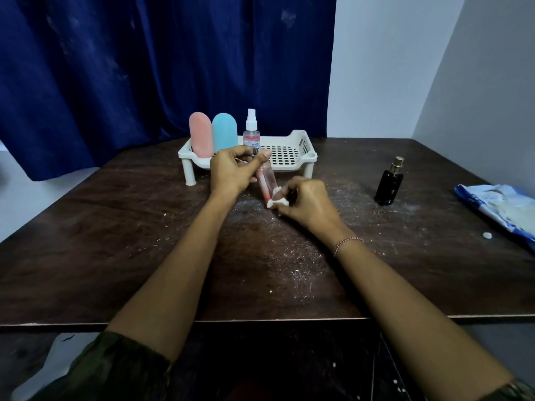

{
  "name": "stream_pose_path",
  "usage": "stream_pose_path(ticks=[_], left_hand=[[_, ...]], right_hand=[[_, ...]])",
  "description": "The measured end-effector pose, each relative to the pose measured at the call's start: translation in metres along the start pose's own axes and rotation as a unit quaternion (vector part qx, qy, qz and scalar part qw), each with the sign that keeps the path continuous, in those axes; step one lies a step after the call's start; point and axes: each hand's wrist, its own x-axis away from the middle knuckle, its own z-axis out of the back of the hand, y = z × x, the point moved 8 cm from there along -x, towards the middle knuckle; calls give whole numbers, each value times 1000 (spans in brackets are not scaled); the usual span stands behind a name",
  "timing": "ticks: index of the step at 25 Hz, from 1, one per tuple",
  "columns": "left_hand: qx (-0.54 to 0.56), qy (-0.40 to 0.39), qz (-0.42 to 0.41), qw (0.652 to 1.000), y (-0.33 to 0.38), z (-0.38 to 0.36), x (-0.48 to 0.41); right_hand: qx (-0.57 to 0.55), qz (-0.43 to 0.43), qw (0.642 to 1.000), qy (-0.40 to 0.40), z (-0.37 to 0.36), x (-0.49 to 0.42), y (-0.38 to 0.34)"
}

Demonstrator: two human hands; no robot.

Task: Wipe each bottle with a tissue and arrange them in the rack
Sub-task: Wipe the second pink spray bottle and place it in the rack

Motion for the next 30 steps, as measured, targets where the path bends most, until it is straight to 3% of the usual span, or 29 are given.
stream_pose_path(ticks=[3,8,10,20,26,30], left_hand=[[10,-7,3,1000,1,0,1],[28,-58,-26,998,7,-14,4],[18,-66,-41,997,9,-17,5],[44,-63,-19,997,0,-13,2],[-36,-117,-119,985,18,-24,7],[-40,-137,-118,983,20,-25,5]], right_hand=[[38,40,998,0,-1,1,-7],[-15,104,983,149,27,5,-18],[-28,108,979,170,32,6,-18],[-30,34,999,4,8,1,0],[-69,106,979,157,34,5,-12],[-94,76,985,124,26,0,-5]])
